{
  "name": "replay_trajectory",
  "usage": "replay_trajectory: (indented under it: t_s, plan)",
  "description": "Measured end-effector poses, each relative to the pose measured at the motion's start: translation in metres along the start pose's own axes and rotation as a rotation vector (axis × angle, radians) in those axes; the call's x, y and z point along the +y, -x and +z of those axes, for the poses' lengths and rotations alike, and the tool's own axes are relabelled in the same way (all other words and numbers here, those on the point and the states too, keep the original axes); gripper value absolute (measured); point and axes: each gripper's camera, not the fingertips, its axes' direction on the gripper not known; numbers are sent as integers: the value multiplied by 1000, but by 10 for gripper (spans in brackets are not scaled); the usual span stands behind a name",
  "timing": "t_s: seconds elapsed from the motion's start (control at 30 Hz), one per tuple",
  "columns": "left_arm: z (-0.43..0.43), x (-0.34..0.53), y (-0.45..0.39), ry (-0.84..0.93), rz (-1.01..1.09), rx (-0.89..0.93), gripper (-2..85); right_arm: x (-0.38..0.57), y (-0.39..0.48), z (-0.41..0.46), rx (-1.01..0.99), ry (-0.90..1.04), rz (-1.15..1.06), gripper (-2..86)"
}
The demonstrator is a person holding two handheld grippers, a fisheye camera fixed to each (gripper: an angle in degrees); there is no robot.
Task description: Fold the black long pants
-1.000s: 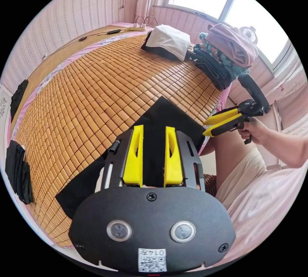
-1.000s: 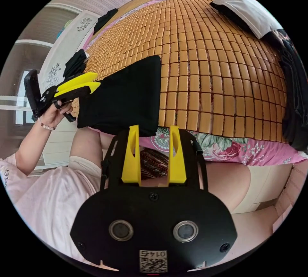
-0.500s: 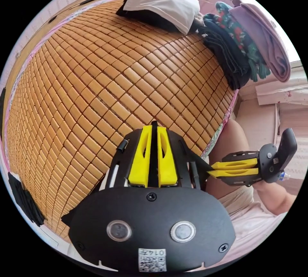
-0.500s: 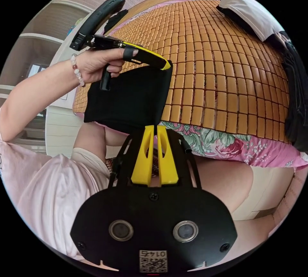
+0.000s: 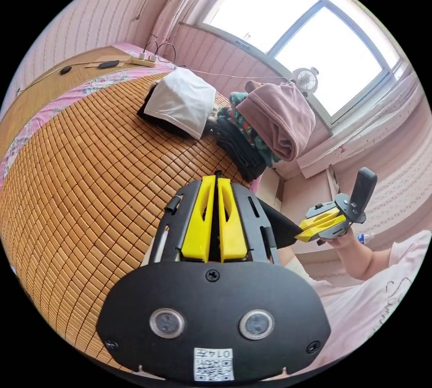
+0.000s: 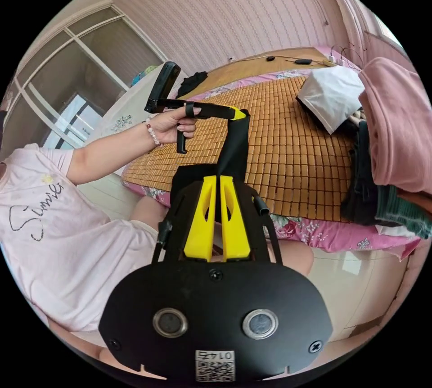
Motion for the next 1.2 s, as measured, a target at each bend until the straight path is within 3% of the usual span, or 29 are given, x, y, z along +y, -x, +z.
replay_trajectory:
  t_s: [0.2,0.27,0.33,0.47,0.7,0.8,0.93,1.2]
  plan:
    - [-104,125,32,-82,-137,-221,0,-23,102,93,-275,248,-355,12]
    - [-127,200,53,-93,-317,-402,20,-18,125,136,-281,343,-402,14]
    - [-136,250,70,-78,-468,-427,45,-7,137,181,-174,476,-425,18]
    - [-138,315,82,-110,-673,-325,82,0,128,180,-91,484,-377,36]
    - [-110,316,102,-130,-711,-208,118,-11,55,147,96,304,11,126]
    - [-99,314,118,-106,-740,-182,123,-13,36,162,96,327,122,136]
    - [-84,321,133,-26,-788,-129,109,-12,32,184,67,384,148,85]
    - [-100,346,136,-69,-773,-134,45,-23,65,186,-45,373,103,36]
